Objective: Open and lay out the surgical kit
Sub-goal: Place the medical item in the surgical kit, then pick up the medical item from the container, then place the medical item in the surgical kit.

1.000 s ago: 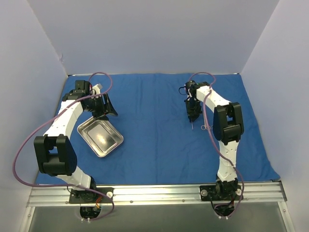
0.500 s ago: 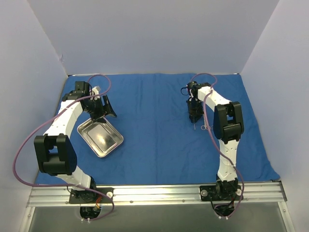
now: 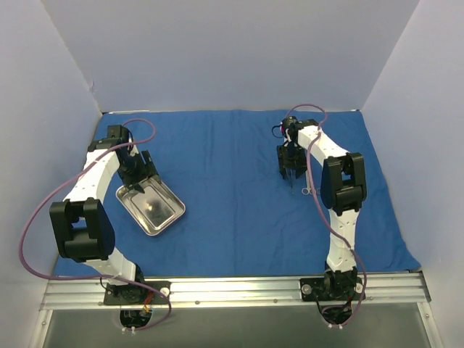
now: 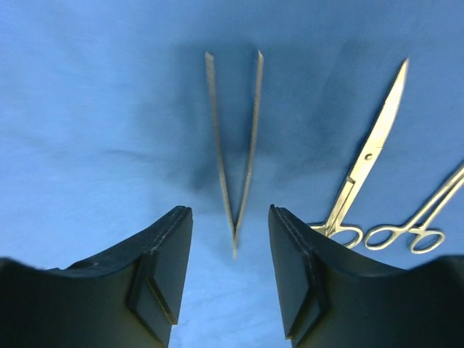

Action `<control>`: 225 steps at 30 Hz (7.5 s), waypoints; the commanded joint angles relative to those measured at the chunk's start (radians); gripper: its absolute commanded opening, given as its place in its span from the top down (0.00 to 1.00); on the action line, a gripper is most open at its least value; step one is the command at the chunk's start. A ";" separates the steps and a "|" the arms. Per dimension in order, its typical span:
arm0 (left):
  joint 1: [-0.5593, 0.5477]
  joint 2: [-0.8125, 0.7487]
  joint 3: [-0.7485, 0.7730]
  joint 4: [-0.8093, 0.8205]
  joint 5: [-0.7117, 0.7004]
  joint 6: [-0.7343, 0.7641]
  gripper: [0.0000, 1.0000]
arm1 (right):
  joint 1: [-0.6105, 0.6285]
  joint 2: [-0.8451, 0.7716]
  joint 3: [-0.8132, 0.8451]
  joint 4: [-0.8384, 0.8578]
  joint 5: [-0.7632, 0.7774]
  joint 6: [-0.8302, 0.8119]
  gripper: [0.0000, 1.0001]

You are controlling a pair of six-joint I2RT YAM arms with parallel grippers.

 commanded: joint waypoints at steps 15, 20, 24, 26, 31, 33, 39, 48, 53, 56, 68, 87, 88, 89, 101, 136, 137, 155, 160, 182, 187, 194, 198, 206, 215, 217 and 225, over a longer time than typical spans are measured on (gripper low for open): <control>0.032 0.196 0.100 -0.137 -0.504 0.040 0.44 | 0.147 -0.236 -0.045 0.070 -0.284 0.004 0.51; 0.037 0.242 0.081 -0.069 -0.492 0.048 0.44 | 0.133 -0.241 -0.048 0.077 -0.308 0.006 0.51; 0.045 0.286 0.067 -0.025 -0.469 0.069 0.48 | 0.127 -0.244 -0.051 0.077 -0.310 0.003 0.51; 0.060 0.312 0.066 -0.005 -0.457 0.072 0.51 | 0.121 -0.244 -0.054 0.079 -0.313 0.004 0.51; 0.077 0.365 0.066 0.028 -0.406 0.077 0.55 | 0.096 -0.253 -0.061 0.076 -0.310 0.004 0.51; 0.086 0.377 0.067 0.031 -0.385 0.072 0.57 | 0.092 -0.251 -0.056 0.073 -0.310 0.004 0.51; 0.091 0.414 0.081 0.043 -0.360 0.078 0.75 | 0.090 -0.244 -0.039 0.058 -0.301 0.011 0.51; 0.089 0.290 0.057 -0.004 -0.255 0.072 0.98 | 0.108 -0.183 0.126 -0.040 -0.224 0.011 0.51; 0.045 0.118 0.121 -0.046 -0.078 0.083 0.98 | 0.110 -0.123 0.266 -0.090 -0.244 0.023 0.51; 0.009 0.066 0.130 0.069 0.294 0.103 0.98 | 0.111 -0.078 0.353 -0.073 -0.380 0.026 0.51; -0.235 0.138 0.133 0.506 0.953 -0.033 0.98 | 0.154 -0.084 0.335 0.300 -1.036 0.169 0.43; -0.325 0.155 0.109 0.775 1.046 -0.237 0.98 | 0.214 -0.233 0.019 0.668 -1.109 0.420 0.55; -0.325 0.156 0.109 0.782 1.048 -0.244 0.98 | 0.216 -0.232 0.019 0.668 -1.115 0.420 0.58; -0.327 0.156 0.109 0.787 1.049 -0.248 0.98 | 0.217 -0.228 0.018 0.668 -1.121 0.420 0.64; -0.296 0.096 0.057 0.718 0.967 -0.181 0.26 | 0.151 -0.299 -0.056 0.795 -1.045 0.540 1.00; -0.350 0.023 -0.087 1.131 1.085 -0.521 0.98 | 0.122 -0.338 0.108 0.477 -0.803 0.395 0.52; -0.348 0.020 -0.087 1.109 1.085 -0.523 0.98 | 0.121 -0.330 0.199 0.403 -0.693 0.318 0.49; -0.383 -0.031 -0.207 1.086 1.103 -0.566 0.98 | 0.444 -0.770 -0.327 0.558 -0.024 -0.897 0.34; -0.419 -0.031 -0.235 1.085 1.114 -0.590 0.98 | 0.469 -0.816 -0.332 0.547 -0.087 -0.973 0.35; -0.477 -0.106 -0.374 1.391 1.164 -0.882 0.98 | 0.650 -0.899 -0.510 0.519 -0.167 -1.322 0.35; -0.480 -0.111 -0.385 1.398 1.169 -0.889 0.98 | 0.664 -0.885 -0.550 0.607 -0.106 -1.362 0.38; -0.480 -0.114 -0.391 1.419 1.169 -0.908 0.98 | 0.667 -0.862 -0.551 0.640 -0.069 -1.394 0.53; -0.480 -0.109 -0.397 1.460 1.171 -0.940 0.98 | 0.674 -0.848 -0.556 0.663 -0.057 -1.402 0.72; -0.463 -0.092 -0.394 1.506 1.180 -0.969 0.57 | 0.679 -0.864 -0.577 0.674 -0.067 -1.350 1.00; -0.281 -0.092 -0.411 1.556 1.145 -0.982 0.06 | 0.583 -0.906 -0.613 0.625 -0.141 -1.070 1.00; -0.185 -0.097 -0.440 1.539 1.122 -0.983 0.06 | 0.543 -0.907 -0.619 0.642 -0.140 -0.856 1.00; -0.054 -0.112 -0.396 0.986 0.962 -0.676 0.06 | 0.331 -0.729 -0.507 0.504 -0.035 -0.212 1.00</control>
